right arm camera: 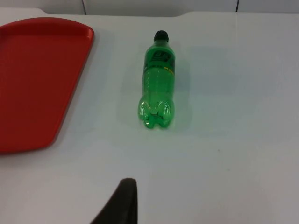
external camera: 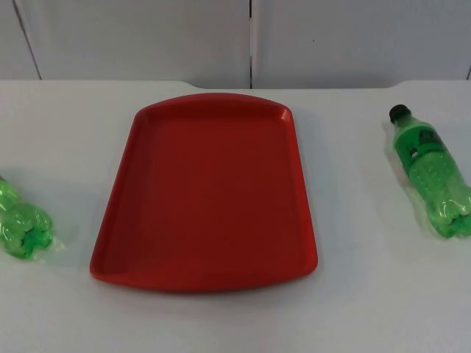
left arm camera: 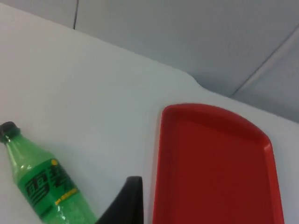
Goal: Place the bottle upright on the tray.
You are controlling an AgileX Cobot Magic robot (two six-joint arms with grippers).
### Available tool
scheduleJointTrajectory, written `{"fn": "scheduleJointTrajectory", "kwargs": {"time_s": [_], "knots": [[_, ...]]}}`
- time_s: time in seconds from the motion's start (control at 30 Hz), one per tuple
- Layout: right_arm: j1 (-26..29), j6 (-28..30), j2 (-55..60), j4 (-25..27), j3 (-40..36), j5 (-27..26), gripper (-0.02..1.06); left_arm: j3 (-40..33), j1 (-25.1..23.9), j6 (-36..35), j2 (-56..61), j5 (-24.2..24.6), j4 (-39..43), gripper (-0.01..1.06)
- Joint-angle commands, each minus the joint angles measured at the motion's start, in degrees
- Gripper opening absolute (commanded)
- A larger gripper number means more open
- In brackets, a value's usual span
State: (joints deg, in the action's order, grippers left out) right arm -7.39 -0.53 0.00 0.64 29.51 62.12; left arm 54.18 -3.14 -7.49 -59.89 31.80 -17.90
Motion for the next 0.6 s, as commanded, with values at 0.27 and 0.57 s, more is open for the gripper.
{"fn": "scheduleJointTrajectory", "kwargs": {"time_s": [0.27, 0.57], "knots": [[0.26, 0.11, 0.00, 0.02, 0.08, -0.43, 1.05, 2.35, -0.15, -10.67, -9.21, -7.47, 9.35, 1.05], [0.26, 0.11, 0.00, 0.02, 0.08, -0.43, 1.05, 14.51, -0.15, -19.31, -20.68, 1.86, 16.77, 1.05]]}}
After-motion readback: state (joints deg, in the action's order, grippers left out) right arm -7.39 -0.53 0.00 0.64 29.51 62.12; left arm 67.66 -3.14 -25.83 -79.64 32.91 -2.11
